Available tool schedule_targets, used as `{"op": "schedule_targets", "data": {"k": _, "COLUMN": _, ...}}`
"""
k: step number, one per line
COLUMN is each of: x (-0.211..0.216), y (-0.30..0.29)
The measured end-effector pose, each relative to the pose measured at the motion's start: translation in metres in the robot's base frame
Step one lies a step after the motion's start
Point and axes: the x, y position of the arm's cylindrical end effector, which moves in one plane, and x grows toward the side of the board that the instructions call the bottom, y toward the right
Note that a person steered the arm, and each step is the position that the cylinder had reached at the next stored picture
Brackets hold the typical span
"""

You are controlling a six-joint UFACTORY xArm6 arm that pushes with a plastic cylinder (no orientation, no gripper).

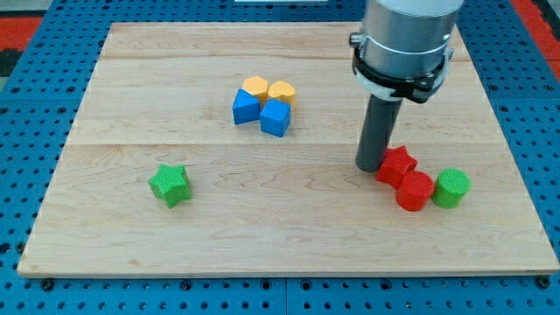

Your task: Push the green star to the group of blocks

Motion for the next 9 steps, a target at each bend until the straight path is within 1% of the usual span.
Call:
{"op": "schedule_targets", "data": {"k": 1, "x": 0.000, "y": 0.004}}
{"op": "schedule_targets", "data": {"k": 2, "x": -0.018, "y": -0.077}}
{"op": "schedule_targets", "data": {"k": 4, "x": -0.002, "y": -0.274}}
{"op": "schedule_targets", "data": {"k": 5, "x": 0.000, "y": -0.355}}
{"op": "schedule_targets", "data": {"k": 6, "x": 0.048, "y": -0.329}}
{"op": "schedule_targets", "data": {"k": 7, "x": 0.047, "y": -0.263}}
{"op": "schedule_targets", "data": {"k": 8, "x": 0.047, "y": -0.173}}
{"op": "schedule_targets", "data": {"k": 9, "x": 0.047, "y": -0.157}}
